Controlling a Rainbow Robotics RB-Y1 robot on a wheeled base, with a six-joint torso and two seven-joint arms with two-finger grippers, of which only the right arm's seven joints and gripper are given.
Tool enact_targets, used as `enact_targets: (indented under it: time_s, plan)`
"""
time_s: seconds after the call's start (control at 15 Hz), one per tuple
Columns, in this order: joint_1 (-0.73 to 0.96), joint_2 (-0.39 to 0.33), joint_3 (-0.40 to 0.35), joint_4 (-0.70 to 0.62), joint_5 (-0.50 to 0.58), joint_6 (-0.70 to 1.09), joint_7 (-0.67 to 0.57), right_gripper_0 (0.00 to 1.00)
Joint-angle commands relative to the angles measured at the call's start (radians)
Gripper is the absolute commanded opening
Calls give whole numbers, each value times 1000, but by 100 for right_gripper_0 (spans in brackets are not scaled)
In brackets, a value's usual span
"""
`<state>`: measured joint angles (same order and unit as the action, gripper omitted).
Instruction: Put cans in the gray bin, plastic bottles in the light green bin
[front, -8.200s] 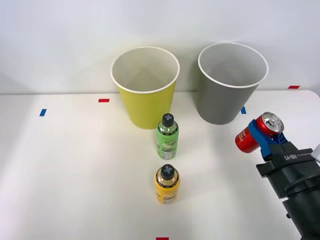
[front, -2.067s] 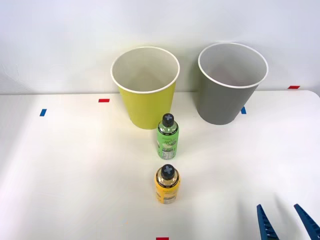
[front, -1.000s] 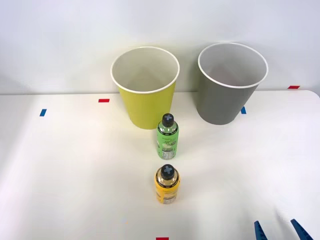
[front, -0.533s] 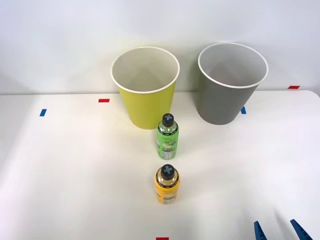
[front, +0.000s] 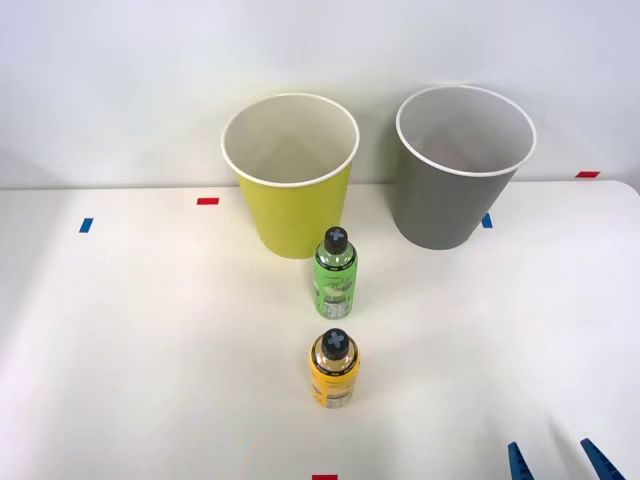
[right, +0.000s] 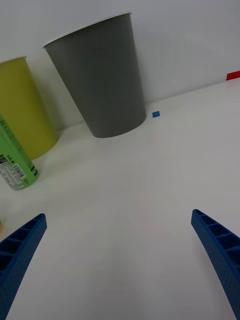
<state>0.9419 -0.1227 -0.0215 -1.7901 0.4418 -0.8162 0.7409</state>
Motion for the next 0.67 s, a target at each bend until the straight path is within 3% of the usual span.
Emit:
enact_targets:
  time_s: [0.07,0.67]
  plan:
    - [0,0,0,0,0,0,0,100]
    - [0,0,0,0,0,0,0,100]
